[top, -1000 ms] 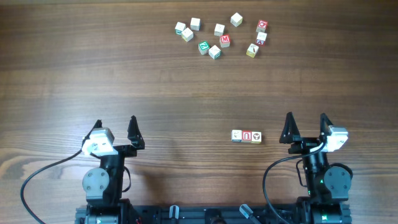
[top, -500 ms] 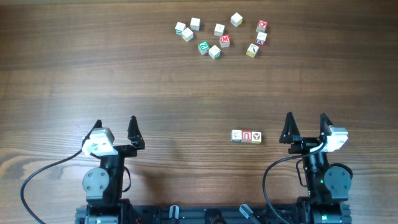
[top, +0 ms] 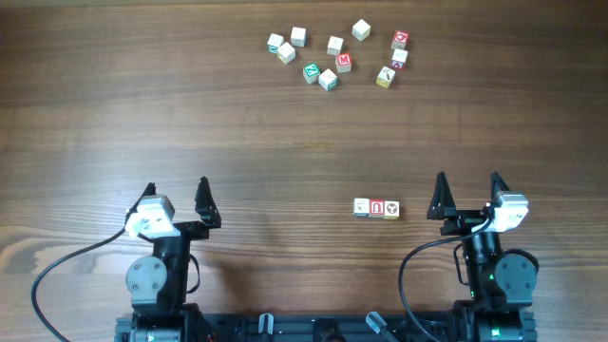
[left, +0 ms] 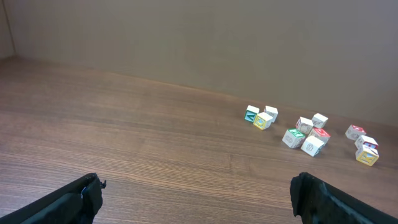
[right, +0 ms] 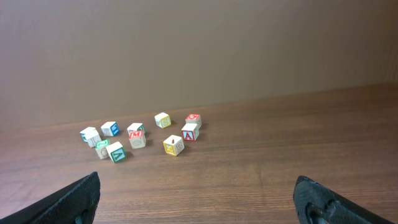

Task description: Form a horizontal line

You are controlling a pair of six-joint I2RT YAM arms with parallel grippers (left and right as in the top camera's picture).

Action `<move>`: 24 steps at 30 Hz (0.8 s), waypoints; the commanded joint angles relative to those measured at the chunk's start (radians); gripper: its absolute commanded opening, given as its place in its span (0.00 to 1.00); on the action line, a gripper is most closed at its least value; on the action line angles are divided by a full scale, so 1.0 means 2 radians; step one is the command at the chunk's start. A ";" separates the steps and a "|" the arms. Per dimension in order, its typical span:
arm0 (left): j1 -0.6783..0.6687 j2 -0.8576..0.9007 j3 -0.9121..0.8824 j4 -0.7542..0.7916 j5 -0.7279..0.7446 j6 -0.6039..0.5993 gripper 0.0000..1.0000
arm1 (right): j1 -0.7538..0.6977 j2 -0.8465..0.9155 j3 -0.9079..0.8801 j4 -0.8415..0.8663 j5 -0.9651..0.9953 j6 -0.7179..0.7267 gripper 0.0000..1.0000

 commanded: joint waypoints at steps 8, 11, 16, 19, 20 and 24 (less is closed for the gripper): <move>0.003 -0.005 -0.003 -0.001 0.011 0.010 1.00 | -0.002 -0.004 0.000 0.002 -0.001 -0.010 1.00; 0.003 -0.005 -0.003 -0.001 0.011 0.010 1.00 | -0.002 -0.004 0.000 0.002 -0.001 -0.010 1.00; 0.003 -0.005 -0.003 -0.001 0.011 0.010 1.00 | 0.002 -0.004 0.000 0.002 -0.001 -0.010 1.00; 0.003 -0.005 -0.003 -0.001 0.011 0.010 1.00 | 0.002 -0.004 0.000 0.002 -0.001 -0.010 1.00; 0.003 -0.005 -0.003 -0.001 0.011 0.010 1.00 | 0.002 -0.004 0.000 0.002 -0.001 -0.010 1.00; 0.003 -0.005 -0.003 -0.001 0.011 0.010 1.00 | 0.002 -0.004 0.000 0.002 -0.001 -0.010 0.99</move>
